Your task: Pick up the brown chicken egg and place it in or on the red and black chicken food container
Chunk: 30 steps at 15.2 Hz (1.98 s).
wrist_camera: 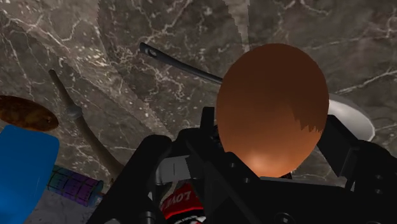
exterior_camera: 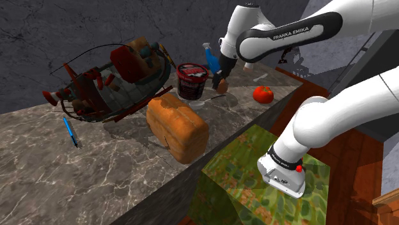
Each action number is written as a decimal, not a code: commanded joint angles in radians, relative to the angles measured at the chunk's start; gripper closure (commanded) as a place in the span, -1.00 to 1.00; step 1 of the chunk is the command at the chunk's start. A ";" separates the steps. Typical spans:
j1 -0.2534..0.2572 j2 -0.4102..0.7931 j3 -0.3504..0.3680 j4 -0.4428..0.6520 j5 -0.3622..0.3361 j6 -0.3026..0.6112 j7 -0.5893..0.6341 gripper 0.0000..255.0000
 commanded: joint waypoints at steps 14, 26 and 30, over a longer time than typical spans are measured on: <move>0.007 -0.061 0.004 0.161 0.018 -0.222 -0.024 1.00; 0.010 0.057 0.006 0.378 0.026 -0.320 -0.035 1.00; 0.011 0.221 0.005 0.531 0.030 -0.309 -0.036 1.00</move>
